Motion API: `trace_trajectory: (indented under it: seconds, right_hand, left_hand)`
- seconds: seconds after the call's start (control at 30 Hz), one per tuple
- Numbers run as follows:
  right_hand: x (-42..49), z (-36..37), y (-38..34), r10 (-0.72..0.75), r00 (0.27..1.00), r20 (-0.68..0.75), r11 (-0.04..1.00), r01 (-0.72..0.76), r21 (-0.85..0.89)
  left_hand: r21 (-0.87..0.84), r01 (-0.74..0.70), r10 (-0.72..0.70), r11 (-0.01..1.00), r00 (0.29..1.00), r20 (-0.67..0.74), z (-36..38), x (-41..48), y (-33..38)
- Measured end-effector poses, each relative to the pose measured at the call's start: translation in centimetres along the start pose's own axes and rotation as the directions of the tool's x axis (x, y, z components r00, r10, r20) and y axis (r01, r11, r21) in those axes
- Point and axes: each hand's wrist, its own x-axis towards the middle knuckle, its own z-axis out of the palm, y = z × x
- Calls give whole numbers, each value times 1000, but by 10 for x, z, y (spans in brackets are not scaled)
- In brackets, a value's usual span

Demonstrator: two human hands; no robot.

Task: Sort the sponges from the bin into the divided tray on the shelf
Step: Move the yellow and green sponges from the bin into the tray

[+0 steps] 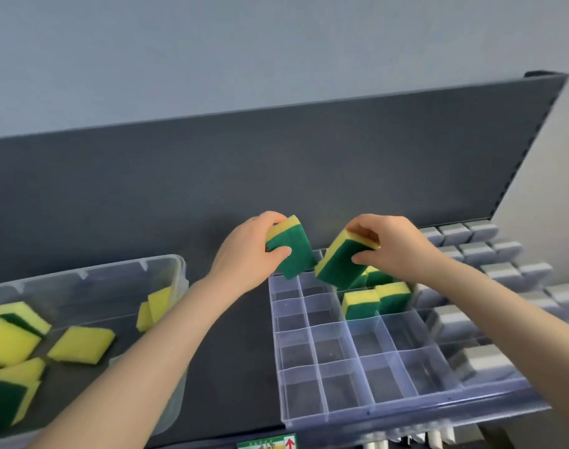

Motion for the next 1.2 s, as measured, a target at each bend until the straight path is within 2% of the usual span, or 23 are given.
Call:
trace_trajectory:
  seconds: [0.3, 0.63, 0.9, 1.2]
  right_hand:
    - [-37, -18, 71, -4, 994, 111, 997, 13, -77]
    - [-62, -2, 106, -15, 976, 216, 985, 52, -167]
    - [-66, 15, 106, -59, 969, 241, 979, 104, -176]
    - [-60, 23, 103, -32, 956, 293, 943, 126, -308]
  left_hand:
    - [-51, -33, 38, 998, 994, 103, 61, -4, 51]
    - [-96, 36, -14, 995, 975, 224, 108, -33, 73]
    - [-3, 48, -45, 999, 953, 301, 136, -48, 71]
    - [106, -9, -31, 994, 930, 367, 156, -54, 69]
